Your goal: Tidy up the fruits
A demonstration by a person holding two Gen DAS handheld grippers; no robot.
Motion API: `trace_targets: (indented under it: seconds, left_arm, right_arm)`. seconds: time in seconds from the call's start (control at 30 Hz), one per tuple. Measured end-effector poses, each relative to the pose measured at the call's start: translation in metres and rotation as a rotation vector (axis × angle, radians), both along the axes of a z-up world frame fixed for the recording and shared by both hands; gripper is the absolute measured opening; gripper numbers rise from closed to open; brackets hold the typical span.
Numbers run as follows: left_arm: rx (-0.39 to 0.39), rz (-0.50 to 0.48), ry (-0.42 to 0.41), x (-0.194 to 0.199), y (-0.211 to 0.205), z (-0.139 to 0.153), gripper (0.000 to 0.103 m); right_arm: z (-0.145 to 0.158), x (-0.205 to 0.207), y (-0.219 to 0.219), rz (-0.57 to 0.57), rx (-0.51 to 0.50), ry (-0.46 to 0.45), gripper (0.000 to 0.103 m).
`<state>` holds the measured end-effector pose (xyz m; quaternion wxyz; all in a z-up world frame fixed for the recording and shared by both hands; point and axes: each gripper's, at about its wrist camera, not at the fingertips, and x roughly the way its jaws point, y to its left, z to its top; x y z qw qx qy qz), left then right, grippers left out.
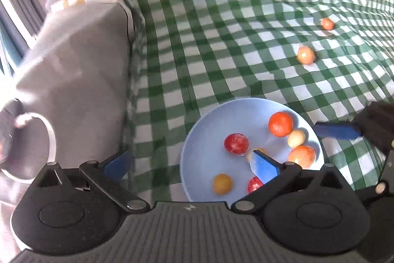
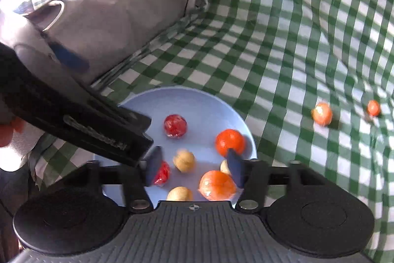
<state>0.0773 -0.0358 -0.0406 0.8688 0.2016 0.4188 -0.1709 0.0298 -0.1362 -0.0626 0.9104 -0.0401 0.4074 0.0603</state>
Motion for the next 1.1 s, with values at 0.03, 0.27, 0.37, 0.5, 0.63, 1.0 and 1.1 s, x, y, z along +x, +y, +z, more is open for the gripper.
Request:
trace_targets:
  seconds: [0.03,0.27,0.37,0.5,0.63,1.0,1.1]
  left_arm:
    - [0.011,0.001,-0.001,-0.004,0.002,0.003,0.103]
    - [0.001,0.077,0.093,-0.055,0.035,0.011,0.103]
    - [-0.015,0.093,0.115,-0.079,0.046,0.015,0.103]
    - [-0.007,0.077,0.067,-0.098,0.048,0.025,0.103]
    - [-0.023,0.069,0.04,-0.112,0.046,0.036,0.103]
    - [-0.011,0.03,-0.024,-0.141,0.041,0.05,0.103]
    - [-0.014,0.026,-0.032,-0.144,0.041,0.053,0.103]
  right_arm:
    - [0.003,-0.003,0.001,0.007,-0.004,-0.008,0.076]
    - [0.034,-0.054,0.002,-0.026,0.04,0.033,0.097]
    - [0.045,-0.082,0.004,-0.051,0.071,0.036,0.1]
    - [0.051,-0.111,0.011,-0.09,0.058,0.029,0.101]
    - [0.054,-0.13,0.02,-0.095,0.033,0.008,0.101]
    - [0.071,-0.157,0.022,-0.134,0.016,-0.076,0.102]
    - [0.074,-0.161,0.021,-0.14,0.016,-0.09,0.102]
